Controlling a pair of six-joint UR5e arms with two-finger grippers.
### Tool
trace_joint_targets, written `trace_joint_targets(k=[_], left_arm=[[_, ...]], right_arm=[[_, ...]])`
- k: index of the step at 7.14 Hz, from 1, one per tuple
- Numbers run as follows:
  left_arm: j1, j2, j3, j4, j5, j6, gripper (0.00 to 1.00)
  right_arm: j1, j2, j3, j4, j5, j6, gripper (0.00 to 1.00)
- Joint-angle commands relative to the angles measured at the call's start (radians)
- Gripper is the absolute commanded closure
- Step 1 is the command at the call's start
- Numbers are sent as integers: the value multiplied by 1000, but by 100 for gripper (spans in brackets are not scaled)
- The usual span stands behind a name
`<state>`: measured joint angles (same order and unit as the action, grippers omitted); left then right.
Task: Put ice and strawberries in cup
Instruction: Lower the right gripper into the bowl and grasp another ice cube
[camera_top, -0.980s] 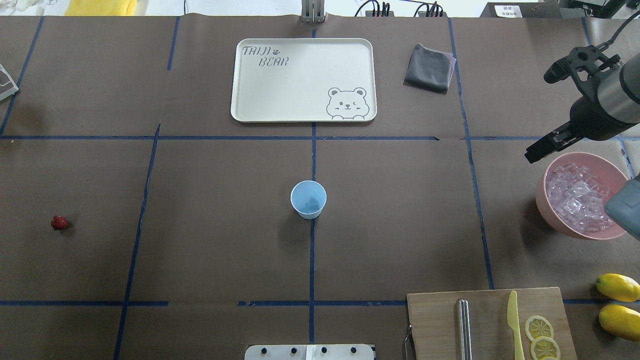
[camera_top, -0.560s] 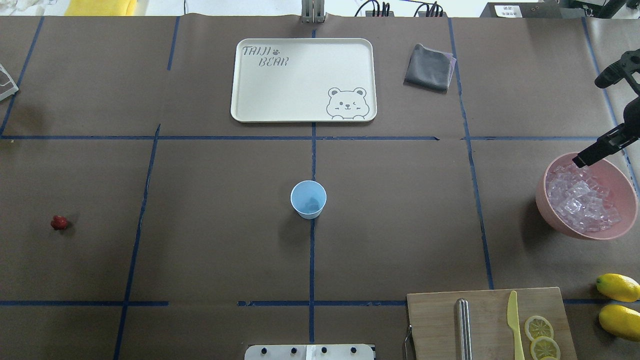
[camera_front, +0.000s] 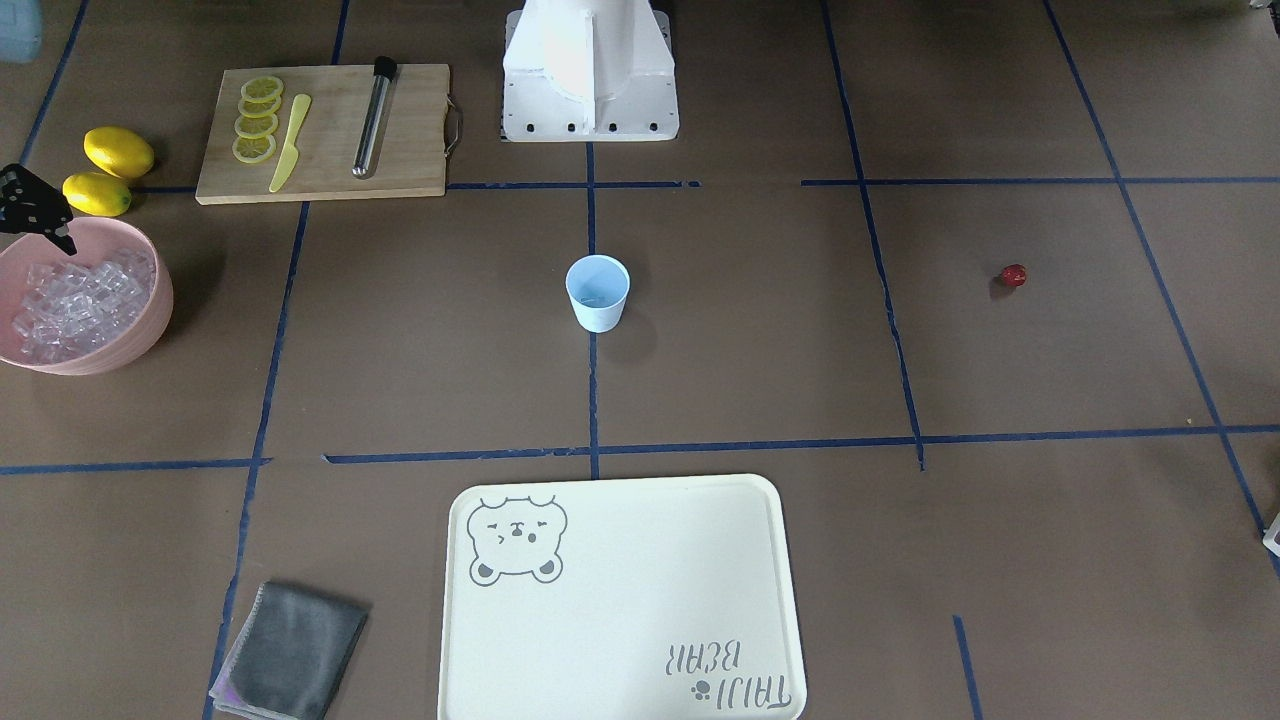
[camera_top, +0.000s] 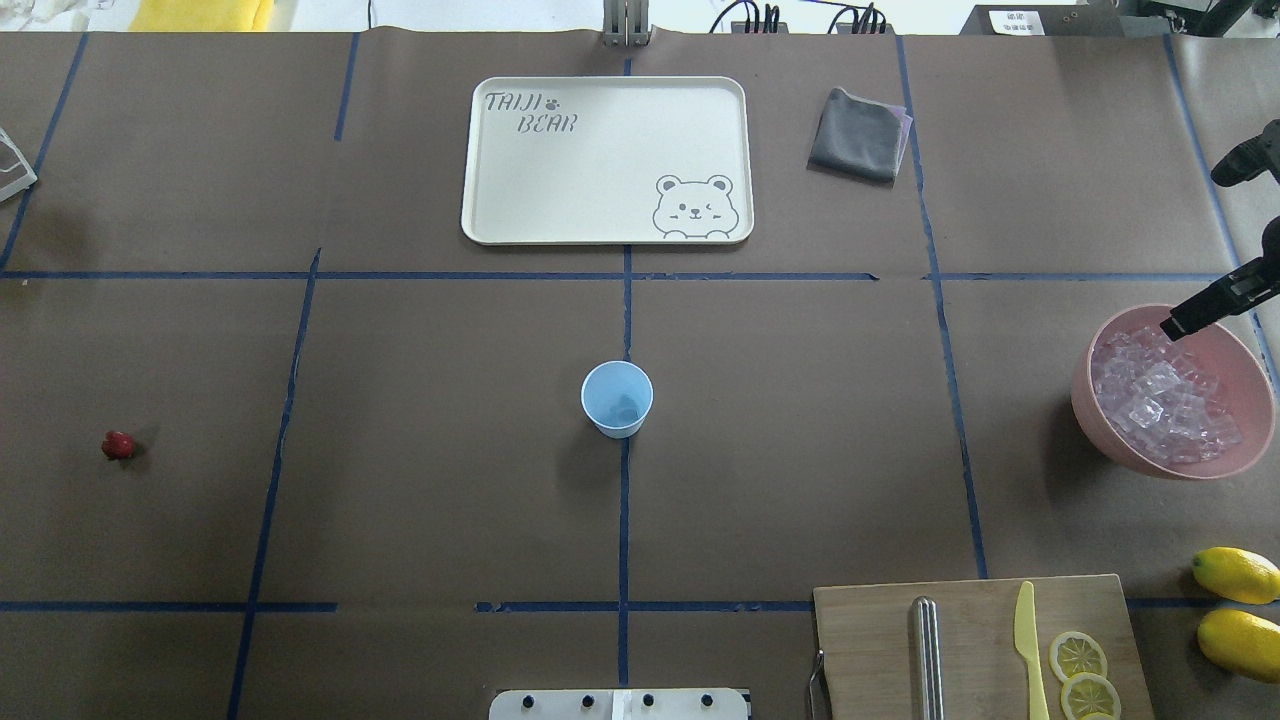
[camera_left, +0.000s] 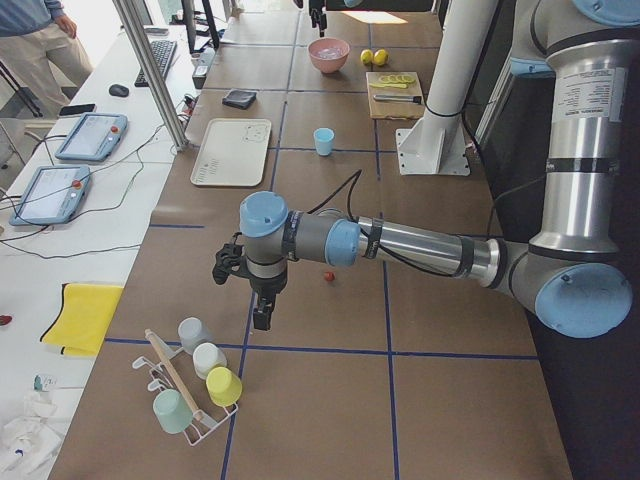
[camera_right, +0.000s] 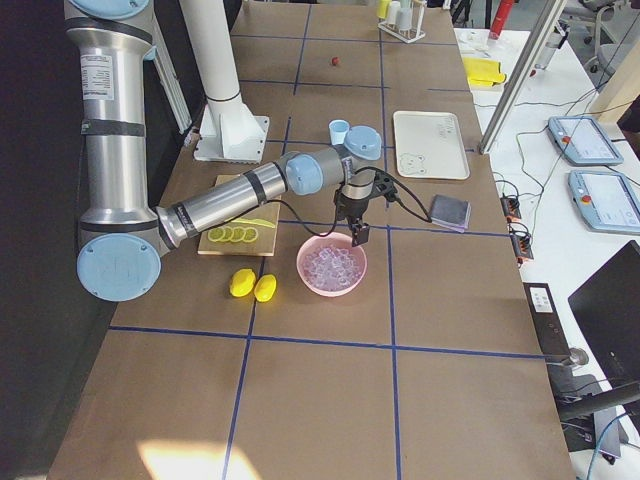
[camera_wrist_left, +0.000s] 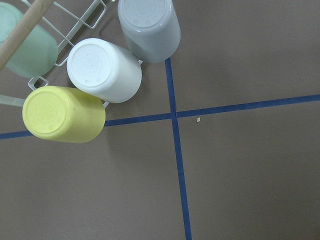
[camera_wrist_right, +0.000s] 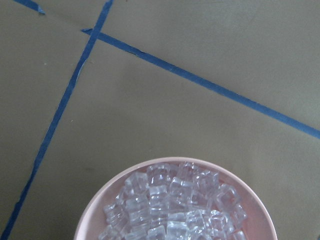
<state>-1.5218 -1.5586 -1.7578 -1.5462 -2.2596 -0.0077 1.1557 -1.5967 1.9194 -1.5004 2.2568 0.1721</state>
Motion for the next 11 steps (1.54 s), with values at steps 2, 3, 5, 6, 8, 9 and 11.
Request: trace_joint_targets(k=[2, 3, 5, 6, 8, 9, 11], left_arm=[[0, 0, 0, 0, 0, 0, 0], [0, 0, 0, 0, 0, 0, 0], [0, 0, -2, 0, -14, 0, 0], [0, 0, -2, 0, -20, 0, 0], [0, 2, -3, 0, -25, 0, 0], [0, 2, -2, 0, -23, 0, 0], [0, 2, -2, 0, -25, 0, 0]], right_arm=[[-56, -31, -125, 322, -8, 232, 6], [-74, -34, -122, 321, -11, 233, 7], [-105, -90, -97, 321, -29, 233, 10], [-122, -112, -88, 322, -52, 233, 11], [-134, -126, -88, 322, -56, 233, 14], [-137, -127, -89, 322, -56, 231, 15], [-139, -132, -88, 322, -57, 231, 23]])
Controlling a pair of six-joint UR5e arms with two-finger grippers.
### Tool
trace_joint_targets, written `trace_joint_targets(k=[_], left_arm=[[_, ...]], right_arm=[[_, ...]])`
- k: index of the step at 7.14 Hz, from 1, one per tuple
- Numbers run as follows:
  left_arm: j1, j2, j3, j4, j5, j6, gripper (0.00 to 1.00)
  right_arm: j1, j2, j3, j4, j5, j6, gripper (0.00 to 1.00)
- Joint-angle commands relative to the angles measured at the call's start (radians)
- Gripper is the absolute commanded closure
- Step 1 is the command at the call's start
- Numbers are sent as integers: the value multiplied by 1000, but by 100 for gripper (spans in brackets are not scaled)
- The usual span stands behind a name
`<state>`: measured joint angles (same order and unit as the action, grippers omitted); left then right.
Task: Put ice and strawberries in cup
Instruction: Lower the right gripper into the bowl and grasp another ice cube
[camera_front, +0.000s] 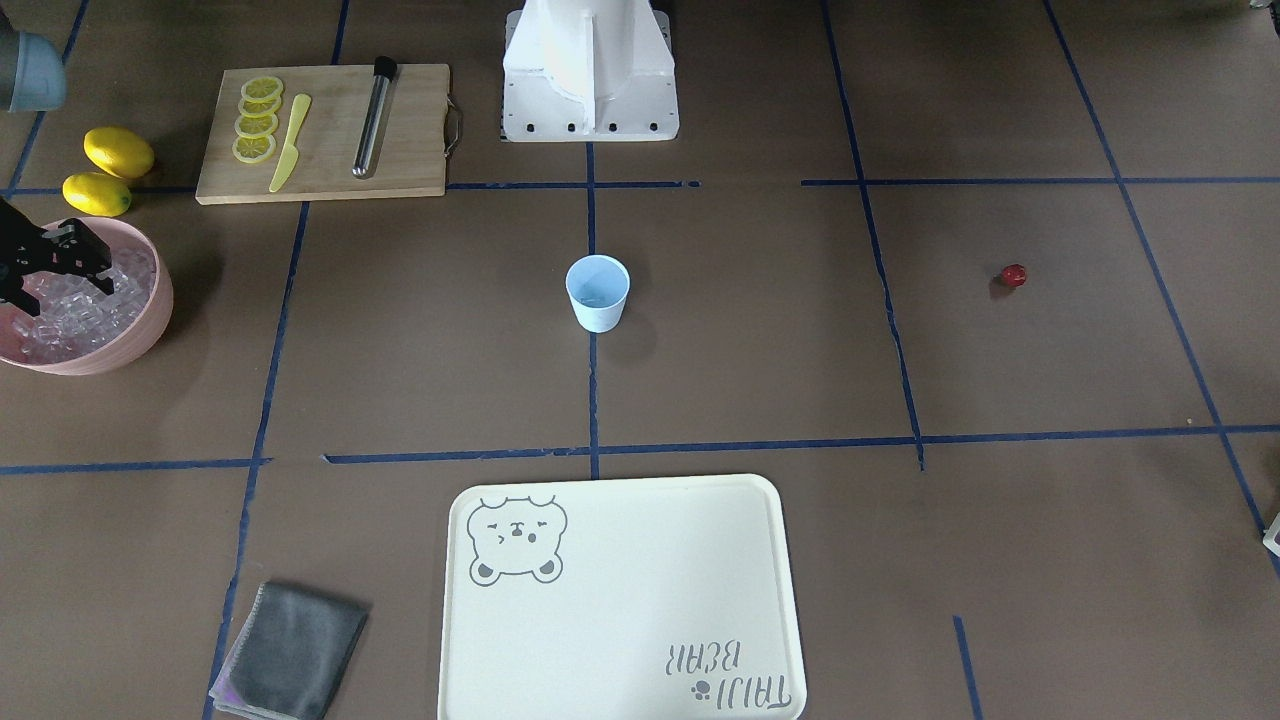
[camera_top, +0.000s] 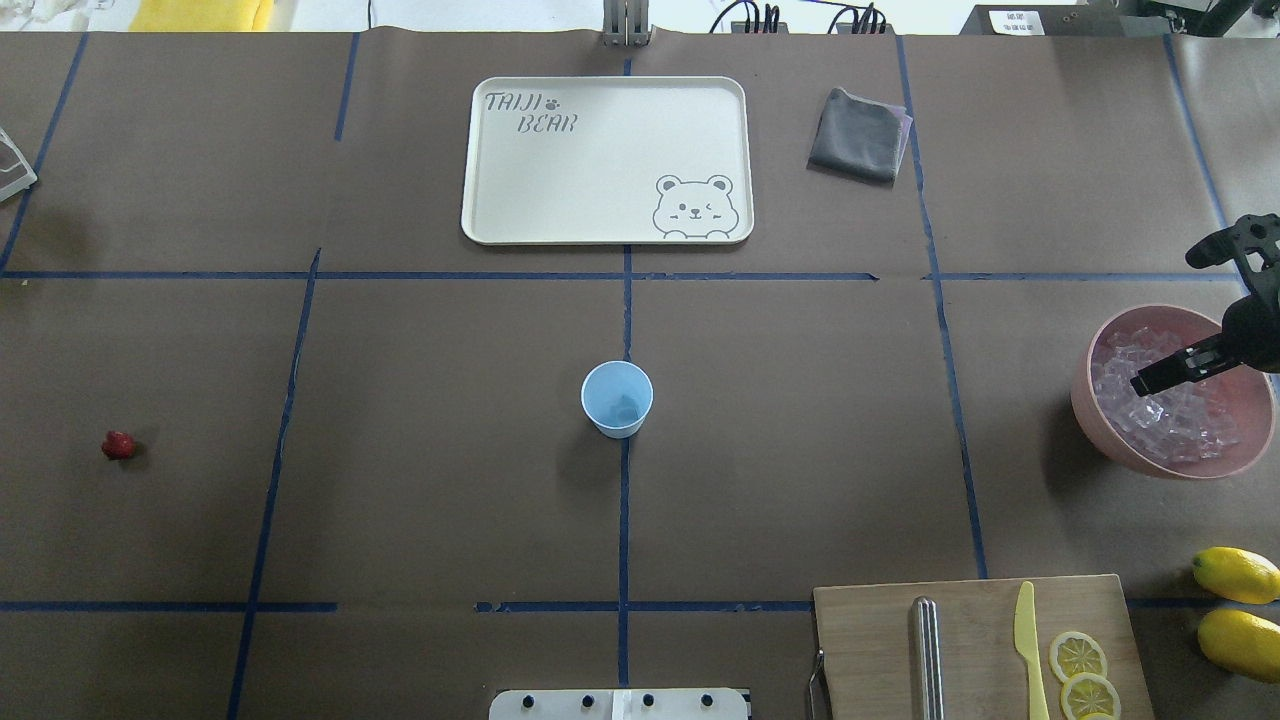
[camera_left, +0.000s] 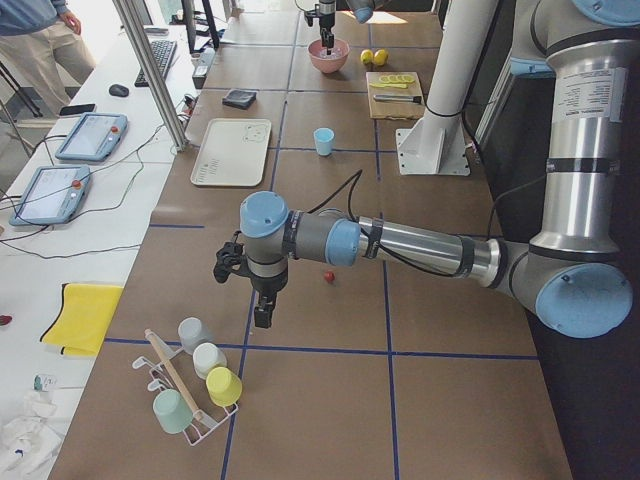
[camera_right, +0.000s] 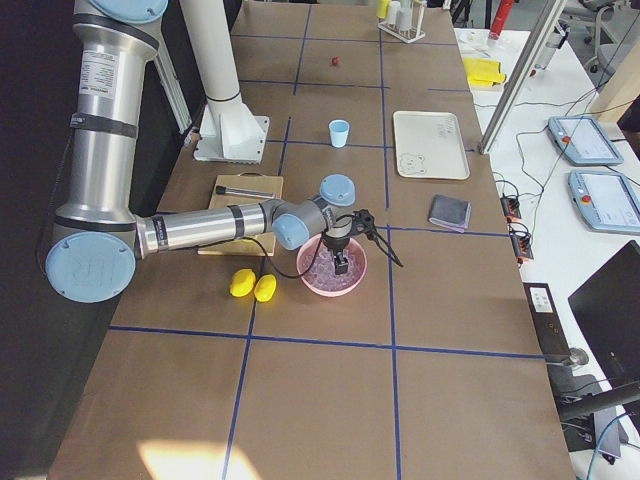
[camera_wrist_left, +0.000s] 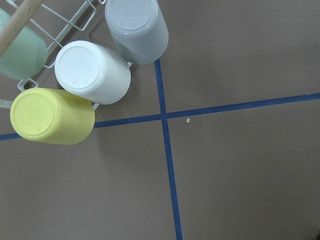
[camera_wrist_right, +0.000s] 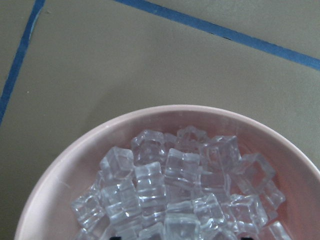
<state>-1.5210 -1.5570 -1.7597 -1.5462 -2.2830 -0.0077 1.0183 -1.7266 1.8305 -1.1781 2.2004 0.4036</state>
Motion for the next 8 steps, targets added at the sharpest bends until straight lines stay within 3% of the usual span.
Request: trace_joint_targets(k=[1, 2, 6, 8], left_arm=[[-1, 0, 0, 0, -1, 0, 0], [-1, 0, 0, 0, -1, 0, 0], [-1, 0, 0, 0, -1, 0, 0], [-1, 2, 0, 2, 0, 0, 0]], right_arm=[[-1, -2, 1, 0, -1, 0, 55], [-1, -2, 3, 0, 1, -2, 81], [0, -4, 21, 0, 1, -5, 96], [12, -56, 122, -14, 5, -8, 97]])
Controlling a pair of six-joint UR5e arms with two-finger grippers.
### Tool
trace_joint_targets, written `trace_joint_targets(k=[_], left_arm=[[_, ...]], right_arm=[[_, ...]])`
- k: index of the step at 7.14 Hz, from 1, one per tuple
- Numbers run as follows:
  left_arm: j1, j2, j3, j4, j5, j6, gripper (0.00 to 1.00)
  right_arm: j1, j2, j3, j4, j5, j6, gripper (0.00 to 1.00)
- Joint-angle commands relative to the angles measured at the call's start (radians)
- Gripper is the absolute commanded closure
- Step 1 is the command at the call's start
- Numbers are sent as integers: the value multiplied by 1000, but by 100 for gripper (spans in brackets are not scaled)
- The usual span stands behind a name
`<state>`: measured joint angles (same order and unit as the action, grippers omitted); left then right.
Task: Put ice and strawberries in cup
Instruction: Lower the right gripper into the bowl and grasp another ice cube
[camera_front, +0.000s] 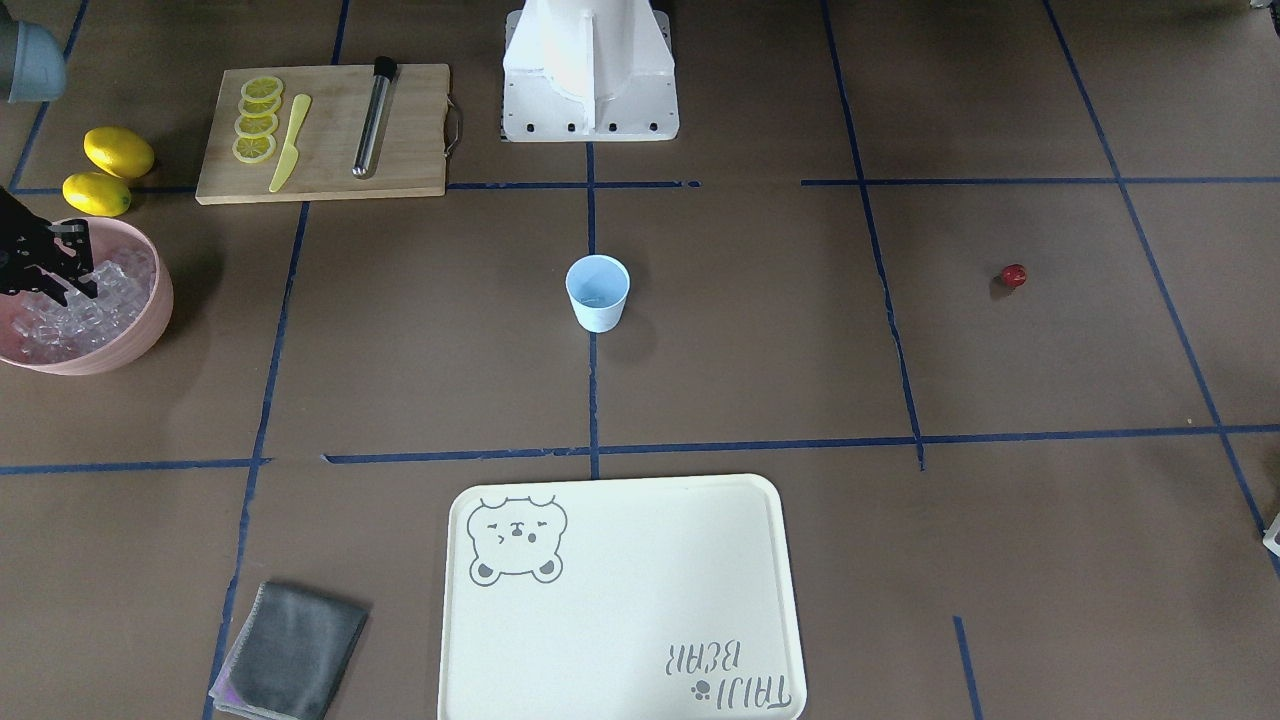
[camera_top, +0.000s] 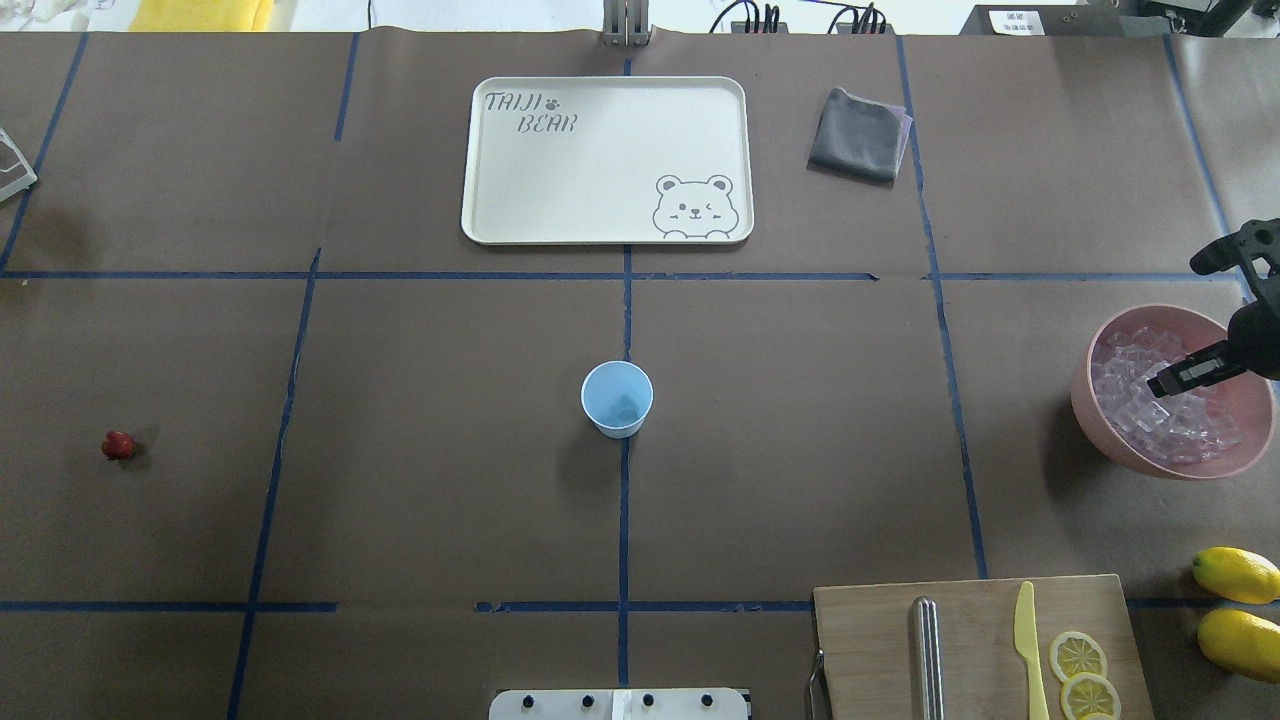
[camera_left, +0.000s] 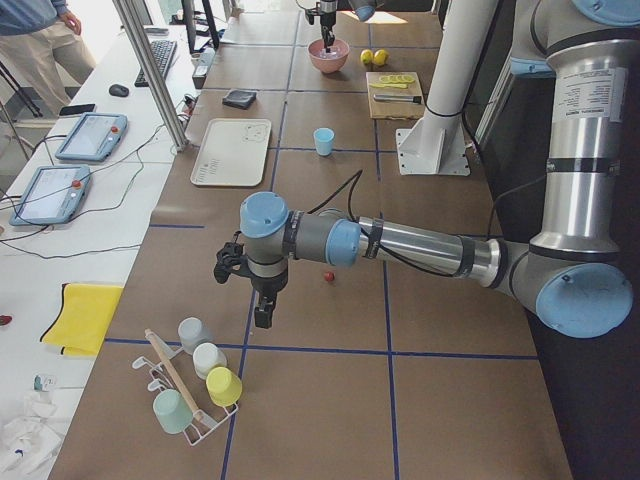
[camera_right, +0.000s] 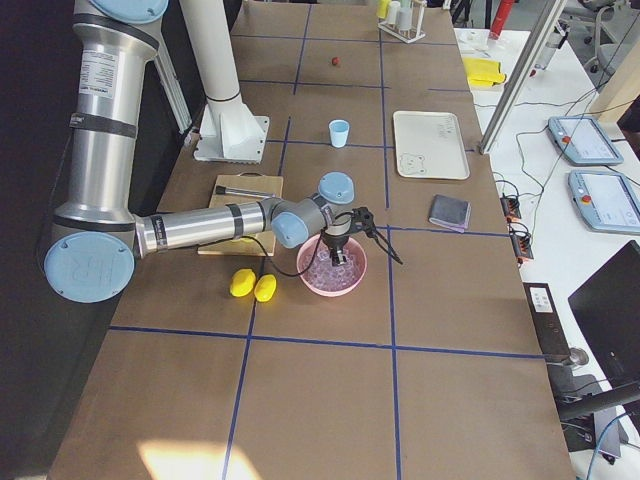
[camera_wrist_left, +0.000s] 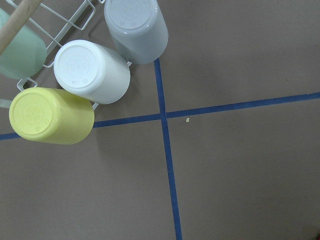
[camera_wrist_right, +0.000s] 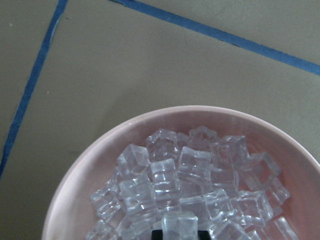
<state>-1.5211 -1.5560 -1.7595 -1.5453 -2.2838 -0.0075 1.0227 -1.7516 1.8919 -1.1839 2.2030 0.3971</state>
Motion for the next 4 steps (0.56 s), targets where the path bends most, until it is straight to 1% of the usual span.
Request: trace_joint_targets(k=[1, 2, 3, 4], left_arm=[[1, 1, 3, 1, 1, 1, 0], [1, 1, 2, 1, 0, 0, 0], [1, 1, 2, 1, 0, 1, 0], [1, 1, 0, 1, 0, 1, 0]], right_arm=[[52, -34, 109, -37, 3, -3, 97], [113, -32, 151, -75, 6, -6, 97], [149, -25, 177, -107, 18, -6, 97], [146, 18, 190, -168, 15, -1, 100]])
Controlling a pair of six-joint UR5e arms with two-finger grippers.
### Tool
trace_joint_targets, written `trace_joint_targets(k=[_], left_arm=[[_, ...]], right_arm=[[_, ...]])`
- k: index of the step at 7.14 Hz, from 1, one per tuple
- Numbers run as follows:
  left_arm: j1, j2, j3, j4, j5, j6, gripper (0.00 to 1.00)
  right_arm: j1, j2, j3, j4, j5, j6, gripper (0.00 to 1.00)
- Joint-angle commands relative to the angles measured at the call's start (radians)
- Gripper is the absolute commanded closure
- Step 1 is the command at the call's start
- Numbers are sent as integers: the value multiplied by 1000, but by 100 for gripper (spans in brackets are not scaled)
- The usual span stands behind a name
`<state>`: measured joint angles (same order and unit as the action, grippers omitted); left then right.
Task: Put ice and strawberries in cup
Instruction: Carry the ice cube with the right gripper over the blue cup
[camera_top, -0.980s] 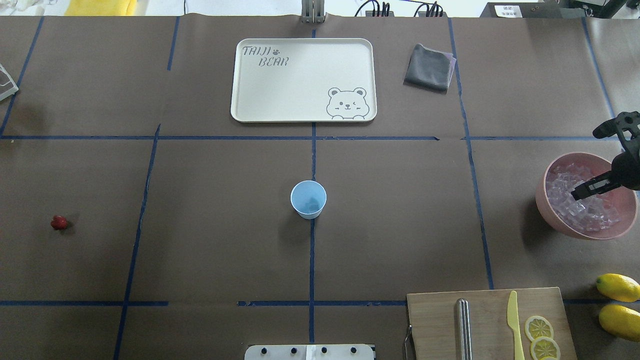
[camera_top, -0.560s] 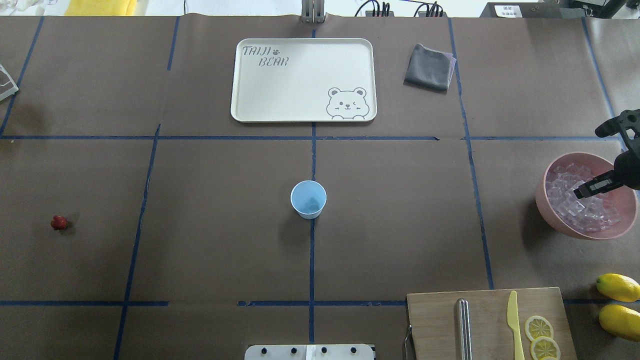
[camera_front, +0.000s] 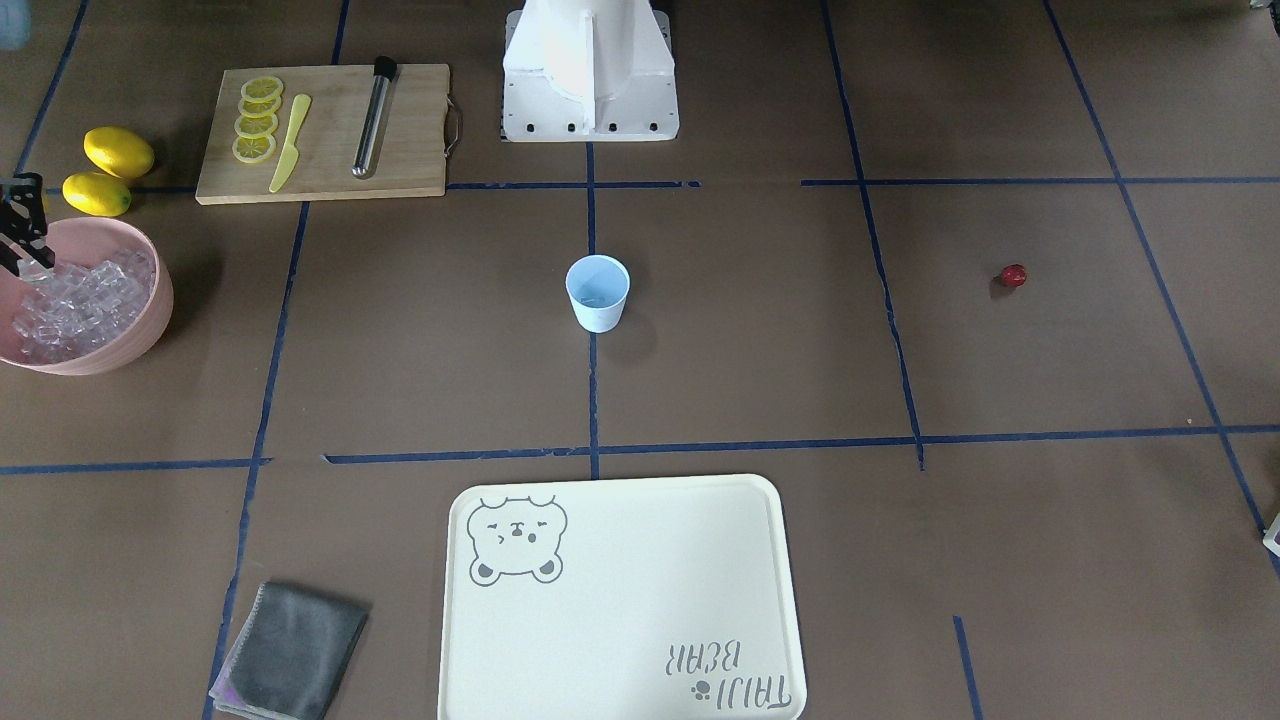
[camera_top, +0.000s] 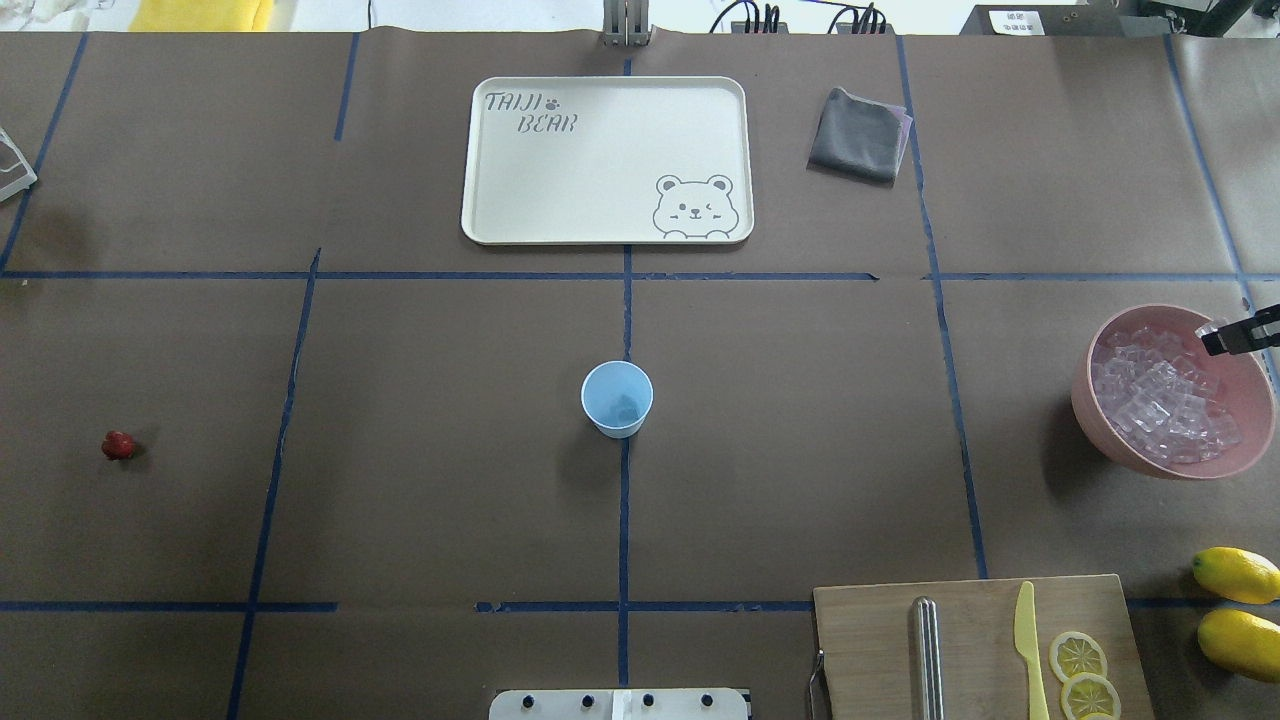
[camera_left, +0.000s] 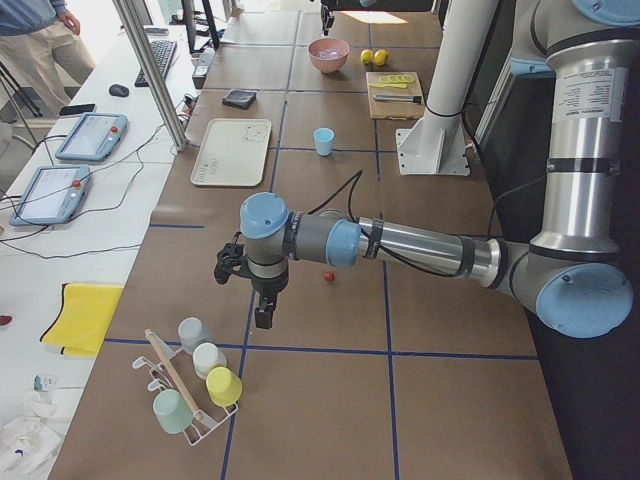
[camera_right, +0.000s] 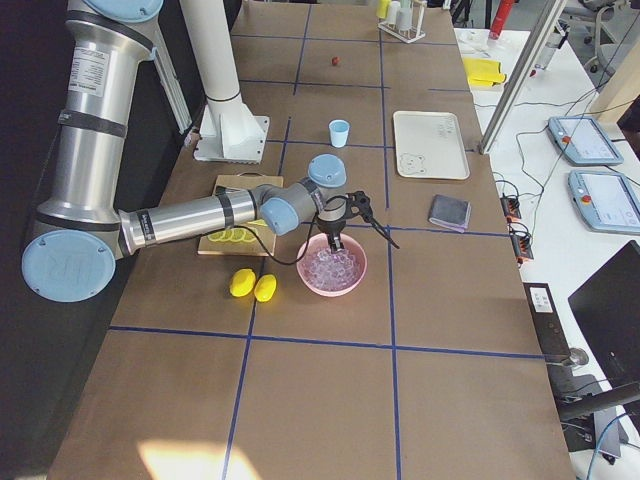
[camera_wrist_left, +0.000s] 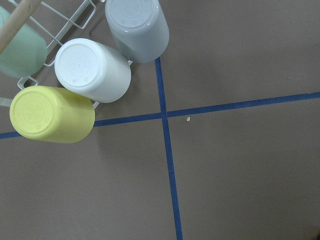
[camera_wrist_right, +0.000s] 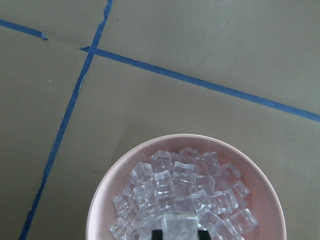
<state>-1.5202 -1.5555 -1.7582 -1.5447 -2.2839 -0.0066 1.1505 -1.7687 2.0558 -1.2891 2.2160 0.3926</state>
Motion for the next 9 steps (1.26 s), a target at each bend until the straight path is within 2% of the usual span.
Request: trace_joint_targets(k=[1, 2, 3, 5, 6, 7, 9], left_arm=[[-1, 0, -1, 0, 0, -1, 0], [0, 0, -3, 0, 0, -1, 0], [0, 0, -1, 0, 0, -1, 0], [2, -1, -1, 0, -5, -1, 0], [2, 0, 0, 0, -5, -1, 0], [2, 0, 0, 0, -3, -1, 0], [2, 0, 2, 3, -3, -1, 0]], right_arm=[[3, 122, 27, -153, 2, 15, 100], [-29, 211, 26, -236, -1, 21, 100], [-76, 310, 24, -293, -7, 137, 100], [-246, 507, 17, -376, -45, 357, 100], [-350, 635, 14, -468, -126, 490, 100], [-439, 726, 0, -511, -203, 596, 100], [-573, 880, -83, -512, -300, 760, 100]])
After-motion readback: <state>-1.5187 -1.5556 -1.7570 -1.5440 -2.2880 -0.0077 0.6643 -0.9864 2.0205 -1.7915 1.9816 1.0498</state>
